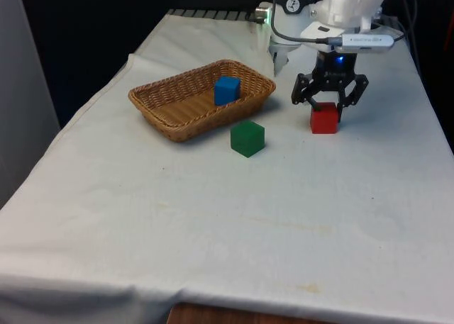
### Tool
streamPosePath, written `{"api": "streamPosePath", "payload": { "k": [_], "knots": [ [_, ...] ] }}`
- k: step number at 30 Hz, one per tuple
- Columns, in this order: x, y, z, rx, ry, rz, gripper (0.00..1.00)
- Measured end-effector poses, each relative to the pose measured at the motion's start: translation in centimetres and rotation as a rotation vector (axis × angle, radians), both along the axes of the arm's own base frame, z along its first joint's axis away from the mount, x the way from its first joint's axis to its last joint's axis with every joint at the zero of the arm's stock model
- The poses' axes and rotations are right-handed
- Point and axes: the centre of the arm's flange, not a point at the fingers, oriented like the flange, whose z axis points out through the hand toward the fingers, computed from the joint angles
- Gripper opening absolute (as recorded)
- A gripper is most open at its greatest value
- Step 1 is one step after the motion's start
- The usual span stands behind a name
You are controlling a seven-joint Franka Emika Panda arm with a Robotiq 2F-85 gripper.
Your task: Pick up exactly two blocks and place them into the basket.
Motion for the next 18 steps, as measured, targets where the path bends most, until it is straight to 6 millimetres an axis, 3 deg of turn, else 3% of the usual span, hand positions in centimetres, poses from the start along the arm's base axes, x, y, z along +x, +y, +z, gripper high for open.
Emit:
{"api": "streamPosePath", "payload": {
  "k": [11, 18],
  "knots": [
    [0.3, 0.0, 1.0, 0.005, -0.012, 0.001, 0.00],
    [0.3, 0.0, 4.1, 0.011, -0.010, 0.006, 0.00]
  ]
}}
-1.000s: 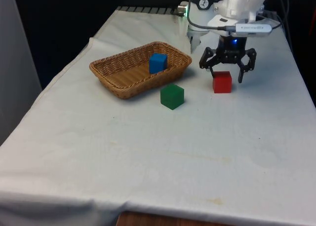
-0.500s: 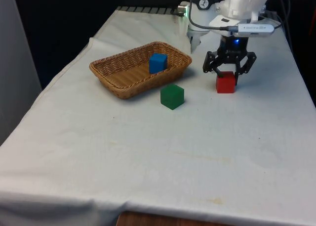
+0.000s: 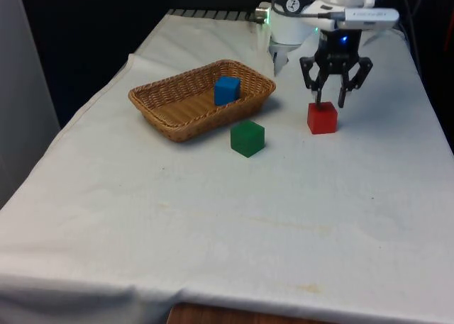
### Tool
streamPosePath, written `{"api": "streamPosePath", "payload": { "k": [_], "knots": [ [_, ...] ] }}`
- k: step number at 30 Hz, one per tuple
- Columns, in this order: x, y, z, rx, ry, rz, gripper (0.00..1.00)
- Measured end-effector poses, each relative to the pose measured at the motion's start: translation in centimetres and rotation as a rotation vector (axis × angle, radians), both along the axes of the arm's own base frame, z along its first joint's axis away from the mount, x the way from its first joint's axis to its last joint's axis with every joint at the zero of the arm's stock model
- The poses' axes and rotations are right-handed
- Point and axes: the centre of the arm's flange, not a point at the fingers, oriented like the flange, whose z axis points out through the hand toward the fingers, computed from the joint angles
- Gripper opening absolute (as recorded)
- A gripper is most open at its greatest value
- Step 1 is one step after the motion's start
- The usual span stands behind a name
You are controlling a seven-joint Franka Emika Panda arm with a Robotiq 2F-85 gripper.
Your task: Pick up exactly two blocks and place them into the basket.
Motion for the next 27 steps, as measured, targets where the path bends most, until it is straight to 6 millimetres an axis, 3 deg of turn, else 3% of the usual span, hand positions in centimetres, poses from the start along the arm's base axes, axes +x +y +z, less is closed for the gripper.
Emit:
{"api": "streamPosePath", "payload": {
  "k": [7, 27],
  "knots": [
    [0.0, 0.0, 2.2, 0.005, 0.000, 0.011, 0.00],
    [1.1, 0.8, 1.6, 0.001, 0.001, 0.061, 0.00]
  ]
}}
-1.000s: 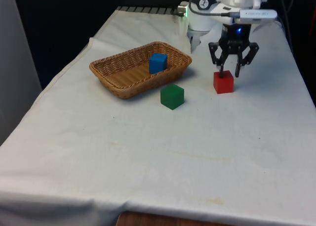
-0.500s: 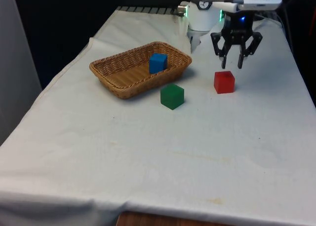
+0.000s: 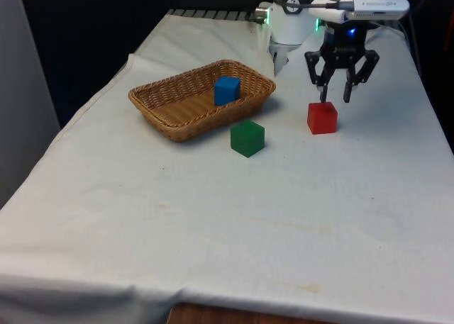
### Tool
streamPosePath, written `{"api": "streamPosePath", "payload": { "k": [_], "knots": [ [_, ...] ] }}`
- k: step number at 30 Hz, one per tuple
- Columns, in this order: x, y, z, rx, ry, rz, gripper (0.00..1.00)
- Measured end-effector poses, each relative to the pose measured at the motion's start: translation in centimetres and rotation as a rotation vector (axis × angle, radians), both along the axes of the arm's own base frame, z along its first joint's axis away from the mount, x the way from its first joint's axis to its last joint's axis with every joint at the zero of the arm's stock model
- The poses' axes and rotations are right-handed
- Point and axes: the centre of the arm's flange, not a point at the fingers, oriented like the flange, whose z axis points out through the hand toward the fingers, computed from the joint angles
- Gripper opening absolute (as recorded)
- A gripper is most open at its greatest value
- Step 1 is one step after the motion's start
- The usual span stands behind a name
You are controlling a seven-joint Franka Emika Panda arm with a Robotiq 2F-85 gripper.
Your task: Pick up exactly two blocks and place them into the basket.
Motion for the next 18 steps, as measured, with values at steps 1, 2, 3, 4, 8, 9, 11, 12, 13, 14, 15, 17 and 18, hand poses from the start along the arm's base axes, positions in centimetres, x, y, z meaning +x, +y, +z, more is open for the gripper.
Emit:
{"api": "streamPosePath", "payload": {
  "k": [1, 2, 3, 4, 8, 9, 11, 12, 13, 14, 15, 17, 18],
  "knots": [
    [0.08, 0.02, -0.05, -0.001, 0.001, 0.000, 0.00],
    [0.15, 0.08, -0.10, -0.001, 0.001, 0.002, 0.07],
    [0.24, 0.11, -0.09, -0.001, 0.000, 0.002, 0.20],
    [0.30, 0.12, -0.12, -0.001, 0.000, 0.002, 0.29],
    [0.38, 0.19, -0.07, -0.001, -0.001, 0.004, 0.78],
    [0.38, 0.19, -0.07, -0.001, -0.001, 0.004, 0.78],
    [0.41, 0.20, -0.09, -0.001, -0.001, 0.004, 0.96],
    [0.45, 0.21, -0.05, -0.001, -0.002, 0.005, 1.00],
    [0.45, 0.21, -0.05, -0.001, -0.002, 0.005, 1.00],
    [0.45, 0.21, -0.05, -0.001, -0.002, 0.005, 1.00],
    [0.47, 0.26, -0.07, -0.001, -0.002, 0.006, 1.00],
    [0.47, 0.26, -0.07, -0.001, -0.002, 0.006, 1.00],
    [0.47, 0.26, -0.07, -0.001, -0.002, 0.006, 1.00]
  ]
}}
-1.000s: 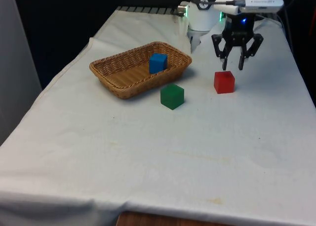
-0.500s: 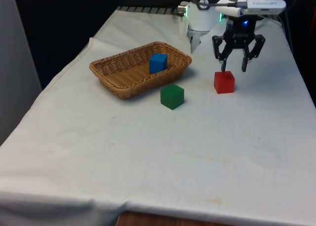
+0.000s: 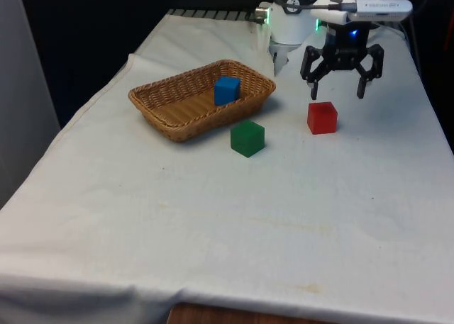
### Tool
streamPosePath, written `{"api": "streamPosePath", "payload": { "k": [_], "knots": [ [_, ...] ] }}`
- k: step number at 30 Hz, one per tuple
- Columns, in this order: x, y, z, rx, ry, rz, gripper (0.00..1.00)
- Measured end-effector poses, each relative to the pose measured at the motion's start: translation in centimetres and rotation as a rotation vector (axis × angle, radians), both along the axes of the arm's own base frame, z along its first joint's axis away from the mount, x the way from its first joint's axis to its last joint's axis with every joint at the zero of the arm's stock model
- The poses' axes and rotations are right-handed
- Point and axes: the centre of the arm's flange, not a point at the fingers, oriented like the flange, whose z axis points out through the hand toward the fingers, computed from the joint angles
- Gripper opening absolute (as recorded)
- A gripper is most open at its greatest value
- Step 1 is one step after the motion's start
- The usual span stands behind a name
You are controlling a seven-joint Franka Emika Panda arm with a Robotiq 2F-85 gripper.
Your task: Pick up exactly two blocks and place them into the basket.
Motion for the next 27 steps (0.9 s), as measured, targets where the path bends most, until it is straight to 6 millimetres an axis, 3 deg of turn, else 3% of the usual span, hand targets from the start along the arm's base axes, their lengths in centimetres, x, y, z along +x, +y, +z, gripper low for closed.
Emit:
{"api": "streamPosePath", "payload": {
  "k": [13, 27],
  "knots": [
    [-1.6, -1.6, -4.2, -0.016, 0.022, 0.036, 1.00],
    [-1.7, -2.2, -6.7, -0.028, 0.032, 0.058, 0.98]
  ]
}}
